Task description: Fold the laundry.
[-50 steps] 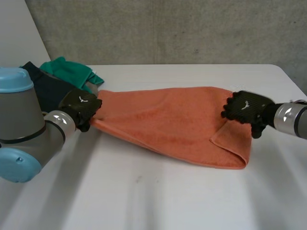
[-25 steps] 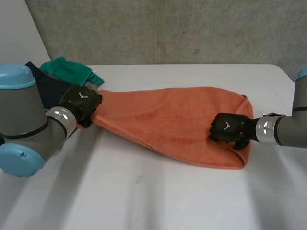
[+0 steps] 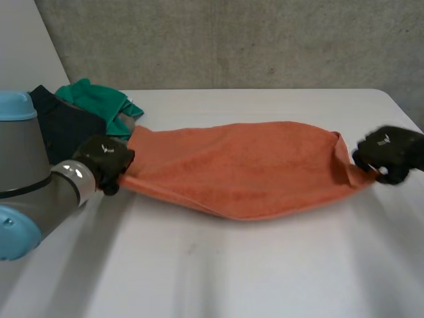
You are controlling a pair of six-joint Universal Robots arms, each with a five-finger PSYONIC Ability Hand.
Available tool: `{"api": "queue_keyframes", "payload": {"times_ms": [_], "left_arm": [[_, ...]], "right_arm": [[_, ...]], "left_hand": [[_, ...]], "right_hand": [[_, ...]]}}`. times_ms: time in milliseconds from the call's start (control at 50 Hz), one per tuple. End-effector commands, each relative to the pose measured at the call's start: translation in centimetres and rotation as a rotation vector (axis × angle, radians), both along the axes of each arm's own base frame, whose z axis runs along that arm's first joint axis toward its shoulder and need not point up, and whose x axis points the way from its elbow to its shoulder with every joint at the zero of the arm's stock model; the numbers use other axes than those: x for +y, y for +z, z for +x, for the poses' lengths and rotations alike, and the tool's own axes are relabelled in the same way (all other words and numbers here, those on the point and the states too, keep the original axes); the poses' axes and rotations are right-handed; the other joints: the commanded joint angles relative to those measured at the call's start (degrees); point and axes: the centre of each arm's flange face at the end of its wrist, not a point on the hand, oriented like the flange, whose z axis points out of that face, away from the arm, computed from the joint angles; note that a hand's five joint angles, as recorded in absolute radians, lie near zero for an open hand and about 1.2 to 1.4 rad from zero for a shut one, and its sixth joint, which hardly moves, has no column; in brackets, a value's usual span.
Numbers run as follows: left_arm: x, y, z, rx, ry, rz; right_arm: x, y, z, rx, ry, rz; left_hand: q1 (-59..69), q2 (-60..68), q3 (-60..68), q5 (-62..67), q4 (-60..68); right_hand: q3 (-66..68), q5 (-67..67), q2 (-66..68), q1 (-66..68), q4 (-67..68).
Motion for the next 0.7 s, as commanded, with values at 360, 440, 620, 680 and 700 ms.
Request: {"api": "queue_keyframes", "payload": {"times_ms": [360,440,620,680,700], "left_arm": [[-6.6,4.6,-2.8,-0.074,-0.052,-0.135],[-10.5,11.7,-4.0,0.068,-0.017,-0.480],[-11.8,21.1,-3.8,0.526,-0.004,-0.847],[-12.1,19.3,-3.8,0.519,-0.001,-0.790],[-12.1,18.8,-3.8,0.512,0.000,-0.776]], "right_arm": [[-3.0,2.8,1.8,0.034,-0.240,-0.075],[-6.8,8.8,2.3,-0.199,-0.370,-0.393],[-8.6,17.1,1.8,-0.655,-0.439,-0.824],[-8.1,16.3,2.1,-0.653,-0.420,-0.819],[-8.0,15.9,2.1,-0.650,-0.415,-0.811]], "left_hand": [[13.4,11.1,11.5,13.0,11.1],[13.9,11.6,12.0,13.5,11.5],[13.9,11.6,12.0,13.5,11.5],[13.9,11.6,12.0,13.5,11.5],[13.9,11.6,12.0,13.5,11.5]], "right_hand": [[12.4,13.2,12.9,15.9,11.7],[12.4,13.2,12.9,15.9,11.7],[12.4,13.2,12.9,15.9,11.7],[12.4,13.2,12.9,15.9,11.7],[12.4,13.2,12.9,15.9,11.7]]}}
